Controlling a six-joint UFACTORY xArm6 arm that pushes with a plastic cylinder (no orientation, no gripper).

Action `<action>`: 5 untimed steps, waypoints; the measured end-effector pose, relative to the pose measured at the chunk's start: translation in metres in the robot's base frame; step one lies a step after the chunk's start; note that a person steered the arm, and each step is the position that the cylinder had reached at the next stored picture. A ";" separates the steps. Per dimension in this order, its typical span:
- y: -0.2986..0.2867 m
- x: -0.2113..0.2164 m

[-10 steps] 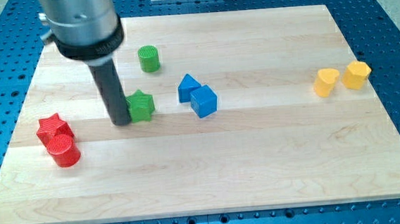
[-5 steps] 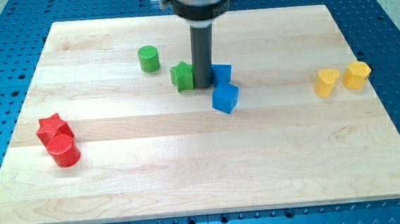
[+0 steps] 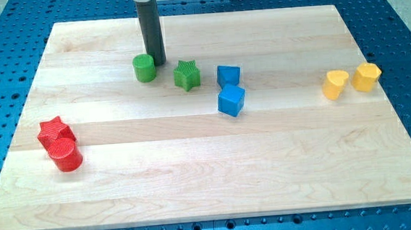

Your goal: Push the green blocks horizontally left beside the triangle

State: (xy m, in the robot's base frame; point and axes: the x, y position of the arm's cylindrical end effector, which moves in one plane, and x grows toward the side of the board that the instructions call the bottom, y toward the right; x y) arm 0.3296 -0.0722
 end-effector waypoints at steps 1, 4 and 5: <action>-0.029 -0.027; 0.011 -0.002; -0.015 -0.009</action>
